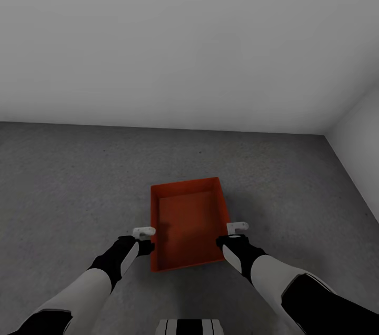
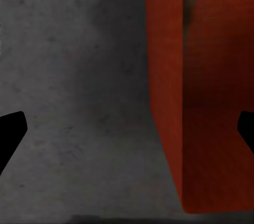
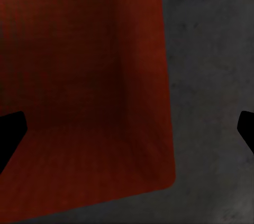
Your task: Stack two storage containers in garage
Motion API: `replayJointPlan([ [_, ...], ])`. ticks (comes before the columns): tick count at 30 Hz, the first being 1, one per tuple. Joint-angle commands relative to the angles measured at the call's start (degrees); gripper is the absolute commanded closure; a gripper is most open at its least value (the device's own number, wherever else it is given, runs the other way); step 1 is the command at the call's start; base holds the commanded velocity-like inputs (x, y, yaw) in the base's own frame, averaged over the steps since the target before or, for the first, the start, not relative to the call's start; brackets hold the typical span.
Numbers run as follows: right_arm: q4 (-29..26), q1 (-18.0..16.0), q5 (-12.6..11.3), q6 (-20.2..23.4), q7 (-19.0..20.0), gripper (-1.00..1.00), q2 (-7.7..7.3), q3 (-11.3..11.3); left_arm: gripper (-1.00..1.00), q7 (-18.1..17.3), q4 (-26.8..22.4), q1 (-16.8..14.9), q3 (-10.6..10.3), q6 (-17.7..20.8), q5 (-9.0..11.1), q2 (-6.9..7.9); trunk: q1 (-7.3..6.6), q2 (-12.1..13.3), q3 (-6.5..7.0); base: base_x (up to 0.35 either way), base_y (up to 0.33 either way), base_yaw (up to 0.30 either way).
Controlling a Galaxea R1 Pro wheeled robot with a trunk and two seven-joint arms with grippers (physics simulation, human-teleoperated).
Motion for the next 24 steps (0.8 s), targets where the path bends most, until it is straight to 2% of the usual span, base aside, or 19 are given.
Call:
replayJointPlan([
  [1, -0.1, 0.0, -0.3, 0.4, -0.3, -1.00, -0.01, 0.5, -1.00, 0.4, -0.1, 0.0, -0.2, 0.3, 0.6, 0.02, -0.01, 0.0, -0.03, 0.000, 0.000, 0.000],
  [3, -0.1, 0.0, -0.3, 0.4, -0.3, -1.00, -0.06, 0.5, -1.00, 0.4, -0.1, 0.0, -0.2, 0.3, 0.6, 0.02, -0.01, 0.0, -0.03, 0.000, 0.000, 0.000],
  [24, -0.1, 0.0, -0.3, 0.4, -0.3, -1.00, -0.06, 0.5, -1.00, 0.4, -0.1, 0.0, -0.2, 0.4, 0.6, 0.02, -4.62, 8.4, 3.74, 0.000, 0.000, 0.000],
])
